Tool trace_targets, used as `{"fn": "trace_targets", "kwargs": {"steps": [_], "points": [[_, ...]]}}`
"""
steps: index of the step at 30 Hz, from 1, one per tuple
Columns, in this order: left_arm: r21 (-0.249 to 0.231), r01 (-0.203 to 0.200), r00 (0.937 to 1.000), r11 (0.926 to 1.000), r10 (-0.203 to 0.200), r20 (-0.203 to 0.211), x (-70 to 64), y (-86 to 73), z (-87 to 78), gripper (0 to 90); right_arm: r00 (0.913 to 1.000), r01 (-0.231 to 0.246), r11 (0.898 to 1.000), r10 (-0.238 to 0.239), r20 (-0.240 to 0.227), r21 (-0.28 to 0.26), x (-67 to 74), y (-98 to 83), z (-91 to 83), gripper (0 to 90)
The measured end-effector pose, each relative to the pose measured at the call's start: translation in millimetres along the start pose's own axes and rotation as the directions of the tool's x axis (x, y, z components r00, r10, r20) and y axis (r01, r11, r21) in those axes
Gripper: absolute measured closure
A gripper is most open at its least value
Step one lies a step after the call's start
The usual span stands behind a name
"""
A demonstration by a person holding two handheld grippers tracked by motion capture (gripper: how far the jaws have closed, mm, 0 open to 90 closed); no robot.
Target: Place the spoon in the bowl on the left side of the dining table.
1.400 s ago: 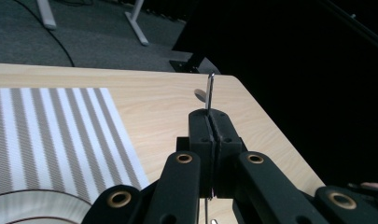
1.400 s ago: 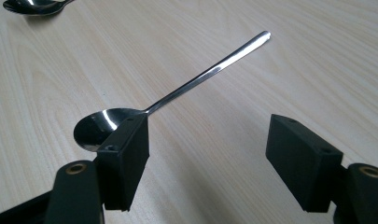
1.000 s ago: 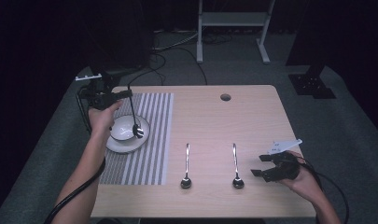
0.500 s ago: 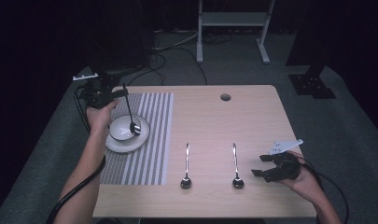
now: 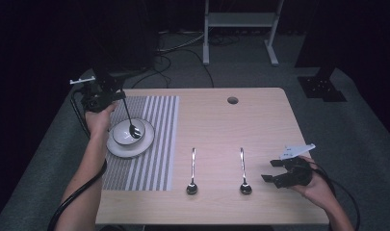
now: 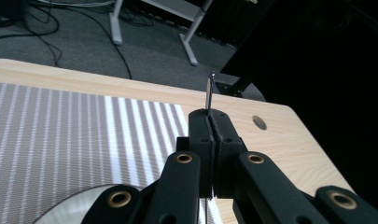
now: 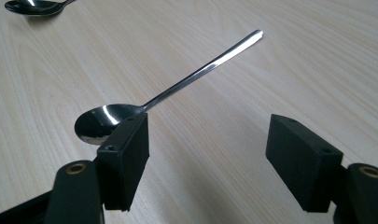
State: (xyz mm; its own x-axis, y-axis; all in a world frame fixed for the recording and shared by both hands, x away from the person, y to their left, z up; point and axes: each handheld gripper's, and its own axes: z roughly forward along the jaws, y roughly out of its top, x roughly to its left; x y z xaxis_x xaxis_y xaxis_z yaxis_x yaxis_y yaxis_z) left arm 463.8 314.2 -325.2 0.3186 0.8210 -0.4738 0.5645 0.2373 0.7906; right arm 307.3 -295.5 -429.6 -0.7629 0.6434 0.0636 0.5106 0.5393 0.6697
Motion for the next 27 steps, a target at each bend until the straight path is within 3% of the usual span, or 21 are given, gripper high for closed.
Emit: {"fn": "trace_targets", "kwargs": {"steps": [11, 27], "points": [[-0.031, -0.005, 0.9977, 0.9995, 0.003, -0.067, 12.4, 0.9, -8.9, 89.1, 0.9999, -0.012, 1.0, 0.012, 0.003, -0.006, -3.2, -1.9, 0.1, 29.0], [-0.05, 0.03, 0.9909, 0.9983, -0.036, -0.13, 35.4, -8.0, -10.7, 89.0, 0.9999, -0.012, 1.0, 0.012, 0.005, -0.007, -3.5, -4.8, -4.3, 29.0]]}}
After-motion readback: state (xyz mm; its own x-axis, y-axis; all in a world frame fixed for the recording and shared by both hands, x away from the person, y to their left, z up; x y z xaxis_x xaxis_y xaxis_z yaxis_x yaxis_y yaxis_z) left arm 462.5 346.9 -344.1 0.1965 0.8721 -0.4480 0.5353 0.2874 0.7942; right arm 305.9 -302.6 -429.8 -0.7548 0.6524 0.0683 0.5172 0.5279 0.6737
